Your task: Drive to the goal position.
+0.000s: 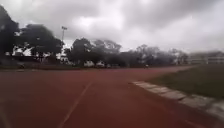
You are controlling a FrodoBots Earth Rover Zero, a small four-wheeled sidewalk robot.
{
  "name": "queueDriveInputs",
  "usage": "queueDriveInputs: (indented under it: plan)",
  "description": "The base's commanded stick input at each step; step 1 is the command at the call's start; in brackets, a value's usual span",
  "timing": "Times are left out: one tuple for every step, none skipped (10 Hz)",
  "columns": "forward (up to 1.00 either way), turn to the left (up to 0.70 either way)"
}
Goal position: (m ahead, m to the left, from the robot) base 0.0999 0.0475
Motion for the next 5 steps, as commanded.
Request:
queueDriveInputs:
  plan:
    - [0.50, -0.39]
    - [0.50, -0.44]
    - [0.50, -0.48]
    - [0.50, -0.48]
    - [0.50, -0.48]
